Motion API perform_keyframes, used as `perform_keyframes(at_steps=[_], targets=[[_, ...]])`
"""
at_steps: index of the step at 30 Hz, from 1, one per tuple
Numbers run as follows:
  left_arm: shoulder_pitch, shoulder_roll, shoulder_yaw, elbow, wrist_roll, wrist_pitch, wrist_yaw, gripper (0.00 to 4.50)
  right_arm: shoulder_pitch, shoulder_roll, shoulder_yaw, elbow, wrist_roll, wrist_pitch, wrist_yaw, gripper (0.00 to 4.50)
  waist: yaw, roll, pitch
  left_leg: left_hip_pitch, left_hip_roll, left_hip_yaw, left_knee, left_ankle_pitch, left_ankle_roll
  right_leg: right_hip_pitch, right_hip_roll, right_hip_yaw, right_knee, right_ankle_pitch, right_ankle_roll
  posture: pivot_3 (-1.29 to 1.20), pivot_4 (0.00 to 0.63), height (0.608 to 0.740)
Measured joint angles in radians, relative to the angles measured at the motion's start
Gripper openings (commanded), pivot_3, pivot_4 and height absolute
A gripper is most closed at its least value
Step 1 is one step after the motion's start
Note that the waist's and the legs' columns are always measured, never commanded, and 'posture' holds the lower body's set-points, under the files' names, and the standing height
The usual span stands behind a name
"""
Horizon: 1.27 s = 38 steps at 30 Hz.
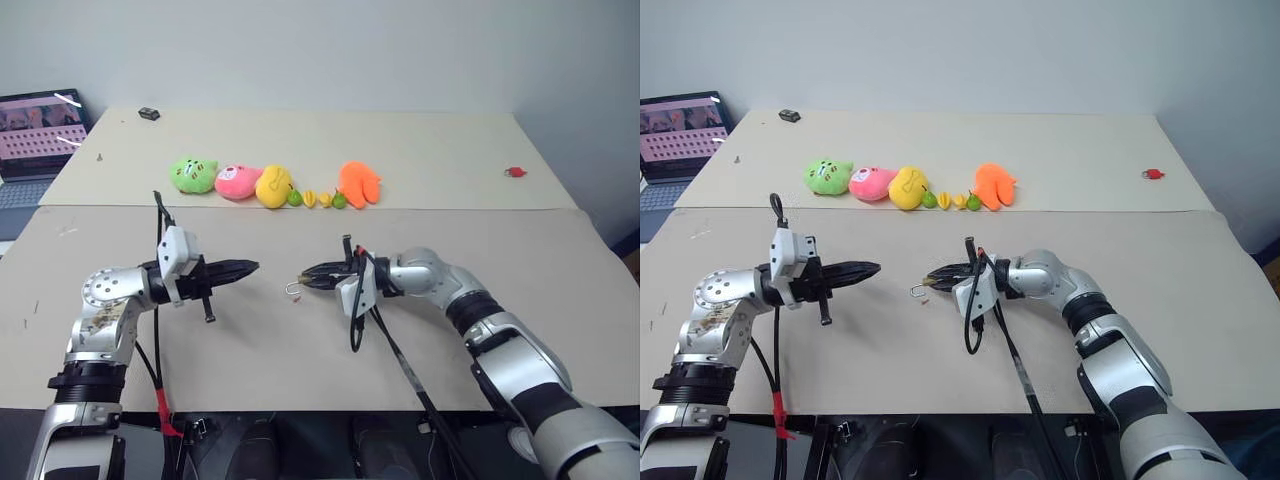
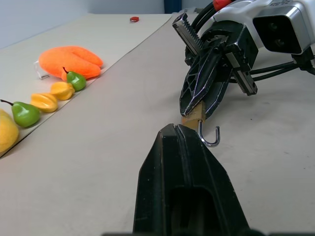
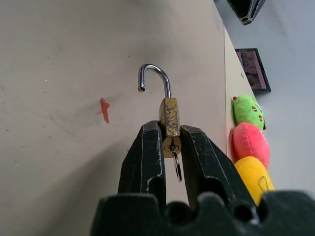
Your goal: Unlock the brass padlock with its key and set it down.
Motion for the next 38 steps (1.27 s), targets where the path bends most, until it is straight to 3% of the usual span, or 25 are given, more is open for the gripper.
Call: perform_keyframes(at_steps=[8,13,19,23,26,31,38], targets=[[0.001,-0.039,-0.035,-0.003,0.014,-0.003,0.002,0.0,0.044,0.003,0.0,-0.025,0.01,0.04,-0.012,4.4,0.0,0.0,0.0,0.0,0.0,0.0,0.0,0.0,0.0,0.0,0.0,0.0,0.0,0.0,0.0,0.0,0.15,0.722],[0.004,-0.054,-0.056,-0.007,0.015,0.003,0.009,0.0,0.056,-0.023,0.005,-0.051,0.009,0.031,-0.016,4.4,0.0,0.0,0.0,0.001,0.0,0.0,0.0,0.0,0.0,0.0,0.0,0.0,0.0,0.0,0.0,0.0,0.15,0.722],[-0.009,-0.045,-0.052,-0.007,0.01,0.064,0.037,0.0,0.043,-0.151,-0.004,-0.072,0.104,0.04,0.134,4.4,0.006,0.0,0.0,0.0,-0.001,0.0,0.001,0.0,0.0,0.001,-0.001,0.0,0.0,0.0,0.001,0.0,0.15,0.722],[0.022,-0.029,-0.027,-0.026,-0.003,0.096,0.053,0.0,0.085,-0.227,-0.062,-0.191,0.357,0.247,0.375,4.4,0.004,0.0,0.0,0.0,0.0,0.0,0.0,0.0,0.0,0.001,0.0,0.0,0.0,0.0,0.0,0.0,0.15,0.722],[0.053,-0.028,0.004,-0.056,-0.026,0.155,0.107,0.0,0.133,-0.228,-0.138,-0.262,0.5,0.418,0.437,4.4,0.001,0.0,0.0,0.001,0.001,0.0,0.001,0.0,0.0,0.001,0.0,0.0,0.0,0.0,0.0,0.0,0.15,0.722],[0.119,-0.077,0.067,-0.168,-0.037,0.322,0.346,0.0,0.217,-0.149,-0.305,-0.382,0.701,0.766,0.364,4.4,0.006,0.0,0.0,0.002,0.001,0.0,0.001,0.0,0.0,0.002,0.0,0.0,0.001,0.0,0.0,0.0,0.15,0.722],[0.24,-0.199,0.221,-0.291,-0.109,0.399,0.618,0.0,0.382,-0.033,-0.528,-0.543,0.901,1.154,0.1,4.4,0.023,-0.001,0.0,0.0,0.0,0.0,0.001,0.0,0.0,0.001,-0.001,0.0,0.0,0.0,0.001,0.0,0.15,0.722]])
